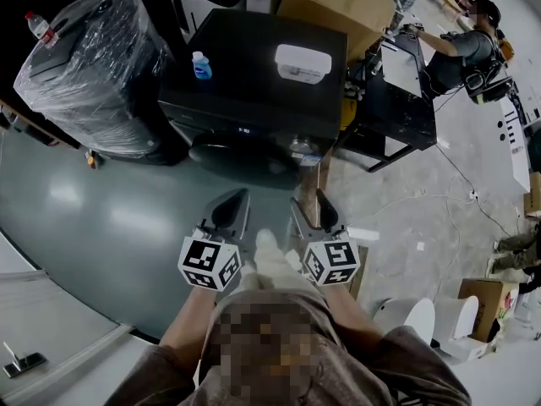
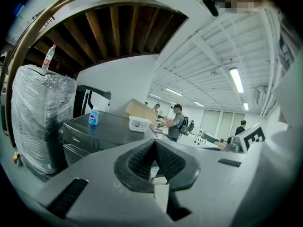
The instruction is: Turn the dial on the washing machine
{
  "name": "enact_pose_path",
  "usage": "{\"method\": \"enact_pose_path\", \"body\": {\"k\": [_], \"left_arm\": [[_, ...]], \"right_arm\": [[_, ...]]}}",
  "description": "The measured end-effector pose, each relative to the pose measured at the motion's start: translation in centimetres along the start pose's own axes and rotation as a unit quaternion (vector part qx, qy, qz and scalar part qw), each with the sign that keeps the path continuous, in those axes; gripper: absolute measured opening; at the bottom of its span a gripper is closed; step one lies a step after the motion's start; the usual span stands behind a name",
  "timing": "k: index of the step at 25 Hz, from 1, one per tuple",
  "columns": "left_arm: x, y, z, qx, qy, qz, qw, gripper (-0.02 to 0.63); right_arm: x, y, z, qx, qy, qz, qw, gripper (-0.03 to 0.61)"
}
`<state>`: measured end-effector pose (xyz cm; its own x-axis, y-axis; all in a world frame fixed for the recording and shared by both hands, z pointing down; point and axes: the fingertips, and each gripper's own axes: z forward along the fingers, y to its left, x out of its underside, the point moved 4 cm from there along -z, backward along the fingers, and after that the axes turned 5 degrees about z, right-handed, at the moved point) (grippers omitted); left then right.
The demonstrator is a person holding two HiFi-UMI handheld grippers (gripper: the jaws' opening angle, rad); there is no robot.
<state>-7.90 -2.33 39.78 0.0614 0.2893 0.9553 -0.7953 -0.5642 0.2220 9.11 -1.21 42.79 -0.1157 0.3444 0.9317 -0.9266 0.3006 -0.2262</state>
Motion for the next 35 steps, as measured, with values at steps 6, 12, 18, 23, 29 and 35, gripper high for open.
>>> {"method": "enact_pose_path", "body": {"k": [6, 12, 18, 23, 29, 35], "left_arm": [[0.4, 0.5, 1.0, 0.003, 0.005, -0.002, 1.0000, -0.005], [1.2, 1.0, 2.0, 0.003, 0.013, -0.008, 0.9999, -0.005], [1.5, 1.6, 2.6, 0.000, 0.019, -0.007, 0.9998, -0.005], [1.8, 2.6, 2.8, -0.007, 0.026, -0.011, 0.9996, -0.005], [1.9, 3.4, 3.4, -0.012, 0.033, -0.010, 0.9993, -0.005], [1.8, 3.9, 4.2, -0.015, 0.036, -0.013, 0.9991, -0.005]], "right_arm": [[1.7, -2.1, 2.6, 0.026, 0.019, 0.033, 0.999, 0.245], [3.5, -5.0, 7.0, 0.062, 0.034, 0.054, 0.996, 0.252], [5.4, -8.3, 11.6, 0.109, 0.062, 0.062, 0.990, 0.253], [6.9, -10.1, 15.0, 0.135, 0.092, 0.083, 0.983, 0.278], [7.8, -11.9, 17.5, 0.153, 0.107, 0.112, 0.976, 0.288], [8.6, -12.5, 18.8, 0.160, 0.125, 0.140, 0.969, 0.285]]}}
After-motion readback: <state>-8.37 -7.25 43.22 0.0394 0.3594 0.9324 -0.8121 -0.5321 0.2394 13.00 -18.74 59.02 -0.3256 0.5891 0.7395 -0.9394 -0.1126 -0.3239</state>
